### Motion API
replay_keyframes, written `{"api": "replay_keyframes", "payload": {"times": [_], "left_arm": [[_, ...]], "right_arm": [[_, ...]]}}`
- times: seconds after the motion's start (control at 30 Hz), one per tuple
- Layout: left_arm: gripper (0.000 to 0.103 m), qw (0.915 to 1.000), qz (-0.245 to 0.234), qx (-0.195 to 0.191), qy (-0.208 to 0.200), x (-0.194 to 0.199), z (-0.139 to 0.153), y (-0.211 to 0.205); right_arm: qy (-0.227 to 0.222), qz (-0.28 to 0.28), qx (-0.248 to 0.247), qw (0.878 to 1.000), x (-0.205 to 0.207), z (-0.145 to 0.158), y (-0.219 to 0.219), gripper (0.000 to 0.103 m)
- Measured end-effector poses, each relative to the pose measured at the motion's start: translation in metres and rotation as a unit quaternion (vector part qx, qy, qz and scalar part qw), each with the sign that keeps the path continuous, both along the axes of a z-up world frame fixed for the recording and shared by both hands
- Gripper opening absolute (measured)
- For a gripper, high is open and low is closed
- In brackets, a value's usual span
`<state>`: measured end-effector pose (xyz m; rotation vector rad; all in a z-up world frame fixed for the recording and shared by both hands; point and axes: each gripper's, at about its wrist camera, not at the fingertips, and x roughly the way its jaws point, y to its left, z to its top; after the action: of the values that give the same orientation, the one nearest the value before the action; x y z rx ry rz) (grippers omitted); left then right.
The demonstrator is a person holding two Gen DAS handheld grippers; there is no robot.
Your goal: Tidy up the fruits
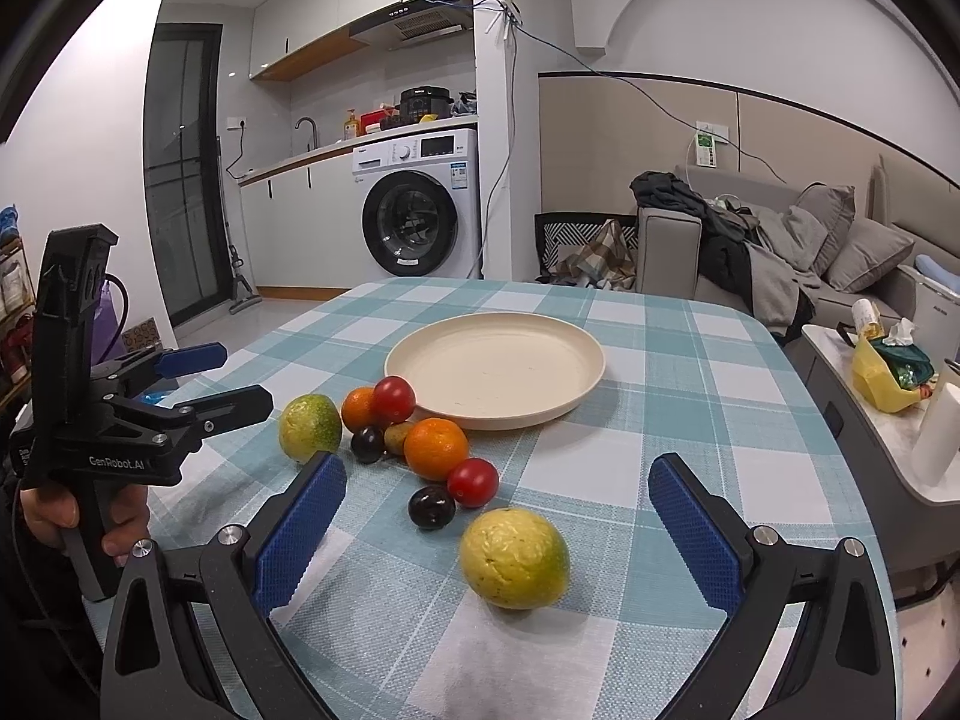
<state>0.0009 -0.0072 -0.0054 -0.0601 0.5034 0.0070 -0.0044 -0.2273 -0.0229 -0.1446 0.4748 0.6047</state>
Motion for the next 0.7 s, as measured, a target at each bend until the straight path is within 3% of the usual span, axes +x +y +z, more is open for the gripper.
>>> {"api": "replay_keyframes", "payload": {"times": [0.7], "left_arm": [[0.102, 1.0, -0.003, 0.006, 0.005, 0.0014, 0.0004, 0.0017]], "right_arm": [[0.015, -0.008, -0.014, 1.0, 0.0047, -0.0042, 0.0041, 0.103]]}}
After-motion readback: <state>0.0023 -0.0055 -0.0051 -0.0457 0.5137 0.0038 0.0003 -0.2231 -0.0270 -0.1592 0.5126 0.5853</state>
